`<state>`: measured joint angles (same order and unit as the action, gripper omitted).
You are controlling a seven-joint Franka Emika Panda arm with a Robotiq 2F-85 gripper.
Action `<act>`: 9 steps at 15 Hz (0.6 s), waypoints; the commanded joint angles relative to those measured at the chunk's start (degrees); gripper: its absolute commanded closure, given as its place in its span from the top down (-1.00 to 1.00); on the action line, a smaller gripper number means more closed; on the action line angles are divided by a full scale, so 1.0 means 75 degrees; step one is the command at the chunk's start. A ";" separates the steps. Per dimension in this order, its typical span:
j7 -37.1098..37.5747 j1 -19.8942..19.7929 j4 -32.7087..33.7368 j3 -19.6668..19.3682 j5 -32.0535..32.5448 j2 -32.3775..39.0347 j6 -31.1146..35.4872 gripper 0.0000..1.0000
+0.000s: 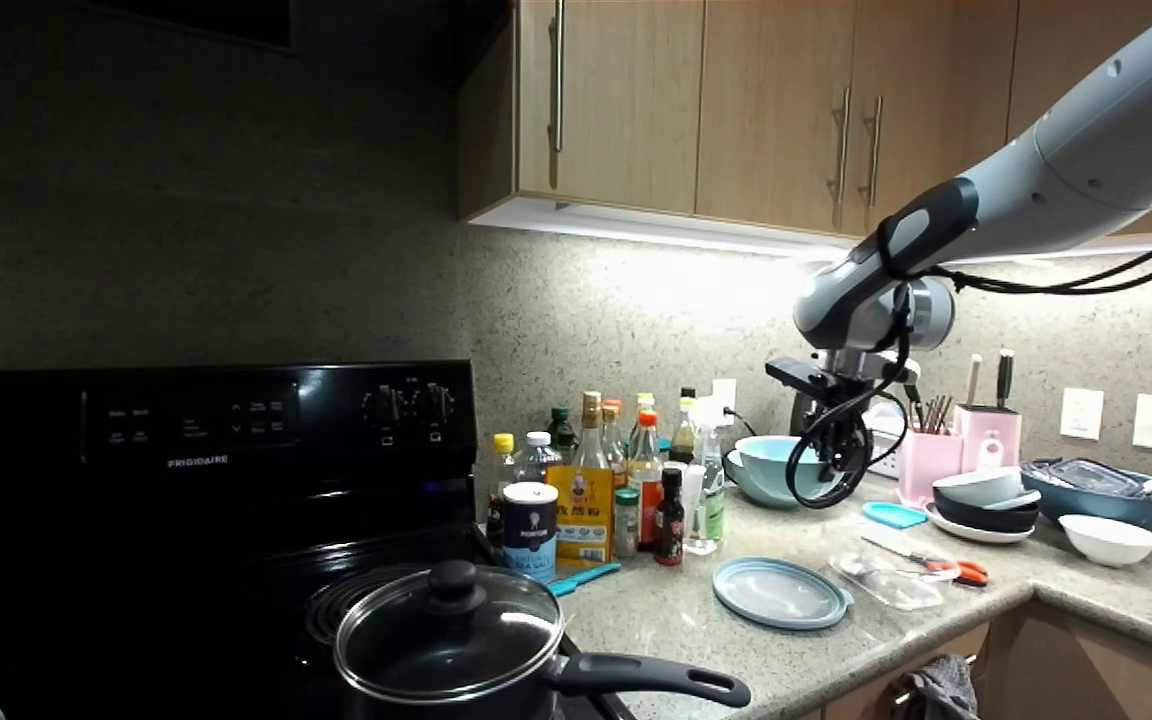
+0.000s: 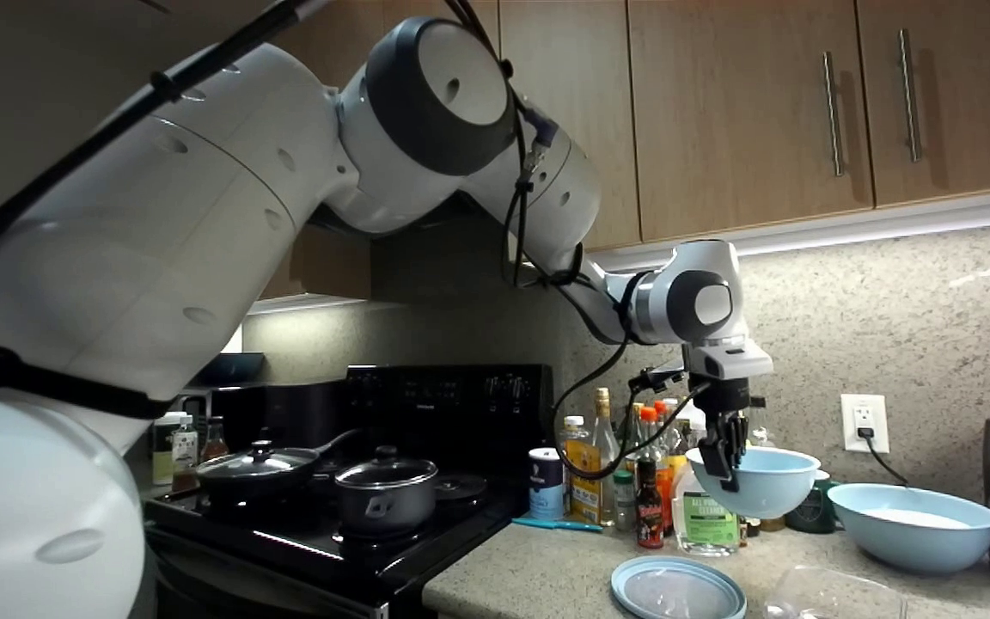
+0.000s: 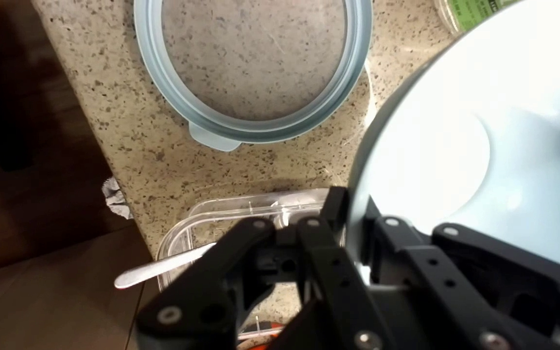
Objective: Move the glass bowl to the right and the clear bowl to the left
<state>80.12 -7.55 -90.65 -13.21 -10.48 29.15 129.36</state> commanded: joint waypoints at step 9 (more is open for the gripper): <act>0.0215 -0.0608 0.2681 0.0147 -0.0199 0.1766 -0.1466 -0.84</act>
<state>80.20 -10.07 -78.63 -12.90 -10.61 37.81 122.82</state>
